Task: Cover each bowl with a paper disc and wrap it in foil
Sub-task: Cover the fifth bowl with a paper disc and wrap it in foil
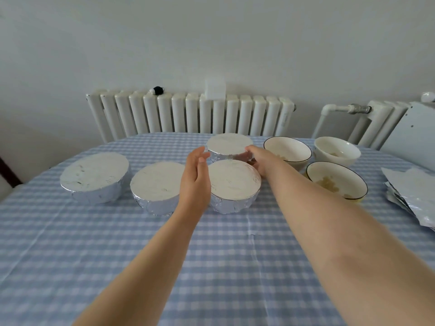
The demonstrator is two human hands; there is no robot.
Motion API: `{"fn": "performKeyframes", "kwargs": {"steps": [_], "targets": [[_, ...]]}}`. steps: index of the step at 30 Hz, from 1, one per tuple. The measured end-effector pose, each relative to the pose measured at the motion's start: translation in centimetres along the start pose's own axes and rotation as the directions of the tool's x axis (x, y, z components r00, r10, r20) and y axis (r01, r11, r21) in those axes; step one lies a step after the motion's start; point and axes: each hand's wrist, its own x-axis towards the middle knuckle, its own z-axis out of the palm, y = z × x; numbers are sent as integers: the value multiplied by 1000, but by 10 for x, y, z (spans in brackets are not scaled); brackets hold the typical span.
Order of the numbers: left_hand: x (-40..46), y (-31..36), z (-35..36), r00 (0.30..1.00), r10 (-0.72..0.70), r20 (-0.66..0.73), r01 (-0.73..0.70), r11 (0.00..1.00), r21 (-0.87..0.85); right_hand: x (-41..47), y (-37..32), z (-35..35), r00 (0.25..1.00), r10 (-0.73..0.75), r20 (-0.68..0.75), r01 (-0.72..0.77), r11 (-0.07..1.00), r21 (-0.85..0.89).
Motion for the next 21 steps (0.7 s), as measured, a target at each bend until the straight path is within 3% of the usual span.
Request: {"fn": "performKeyframes", "kwargs": {"steps": [4,9,13,21], "targets": [[2,4,2,1000,-12,3,13,999,-38,-10,7,-5,1000,23,20,-25,995,93],[0,12,8,999,-19,27,21,997,-71,-10,18,-31,986,128,-104,-62,872,486],[-4,19,17,999,2,40,1,999,-54,-10,21,-49,975,83,-205,35,857,513],[-16,37,23,1000,-6,30,8,997,-75,-39,22,-58,994,-15,-107,66,867,495]]}}
